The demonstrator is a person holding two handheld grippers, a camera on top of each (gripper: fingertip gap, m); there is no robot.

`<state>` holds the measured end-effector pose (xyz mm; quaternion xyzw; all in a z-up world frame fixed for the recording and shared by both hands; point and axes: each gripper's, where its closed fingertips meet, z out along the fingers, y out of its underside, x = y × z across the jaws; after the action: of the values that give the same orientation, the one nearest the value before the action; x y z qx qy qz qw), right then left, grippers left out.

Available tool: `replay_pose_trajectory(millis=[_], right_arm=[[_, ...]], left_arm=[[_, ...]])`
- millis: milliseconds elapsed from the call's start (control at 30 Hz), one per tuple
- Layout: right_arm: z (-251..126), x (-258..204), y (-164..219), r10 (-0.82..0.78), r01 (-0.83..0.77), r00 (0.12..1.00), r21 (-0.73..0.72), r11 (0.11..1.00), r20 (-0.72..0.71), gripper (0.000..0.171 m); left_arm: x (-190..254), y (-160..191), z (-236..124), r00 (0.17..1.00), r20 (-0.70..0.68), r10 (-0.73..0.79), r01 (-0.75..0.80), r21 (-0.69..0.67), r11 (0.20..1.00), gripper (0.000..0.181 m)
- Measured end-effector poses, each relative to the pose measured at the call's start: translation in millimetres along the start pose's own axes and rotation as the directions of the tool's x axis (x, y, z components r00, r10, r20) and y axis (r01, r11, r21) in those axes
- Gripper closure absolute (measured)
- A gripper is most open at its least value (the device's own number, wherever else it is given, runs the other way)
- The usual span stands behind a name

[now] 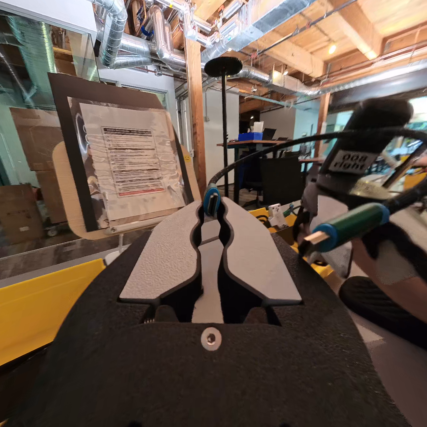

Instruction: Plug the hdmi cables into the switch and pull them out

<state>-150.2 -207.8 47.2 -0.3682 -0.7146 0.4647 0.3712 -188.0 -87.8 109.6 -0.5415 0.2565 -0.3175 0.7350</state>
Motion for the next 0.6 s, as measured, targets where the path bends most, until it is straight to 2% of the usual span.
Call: replay_pose_trajectory(millis=[100, 200, 300, 400, 500, 600], right_arm=[[3, -6, 9, -0.054, 0.054, 0.998, 0.004, 0.999, 0.044, 0.120], [-4, -9, -5, -0.030, 0.012, 0.994, 0.164, 0.986, 0.107, 0.123], [-18, -1, -23, 0.029, -0.073, 0.991, 0.342, 0.937, 0.133, 0.126], [-30, 30, -29, 0.244, -0.286, 0.958, 0.459, 0.841, 0.151, 0.132], [-33, 72, -15, 0.505, -0.497, 0.853, 0.497, 0.712, 0.129, 0.139], [-35, 85, -9, 0.623, -0.614, 0.760, 0.515, 0.598, 0.183, 0.136]], left_arm=[[-2, -7, -5, 1.000, -0.007, -0.013, 0.013, 0.046, 0.999, 0.171], [-4, -13, -9, 1.000, -0.004, -0.004, 0.004, 0.081, 0.997, 0.171], [2, -17, -11, 0.999, -0.030, 0.017, -0.013, 0.110, 0.994, 0.171], [17, -20, -12, 0.994, -0.077, 0.073, -0.062, 0.144, 0.988, 0.172], [33, -13, -9, 0.982, -0.123, 0.141, -0.124, 0.140, 0.982, 0.171], [44, -1, -3, 0.968, -0.164, 0.192, -0.174, 0.117, 0.978, 0.172]])
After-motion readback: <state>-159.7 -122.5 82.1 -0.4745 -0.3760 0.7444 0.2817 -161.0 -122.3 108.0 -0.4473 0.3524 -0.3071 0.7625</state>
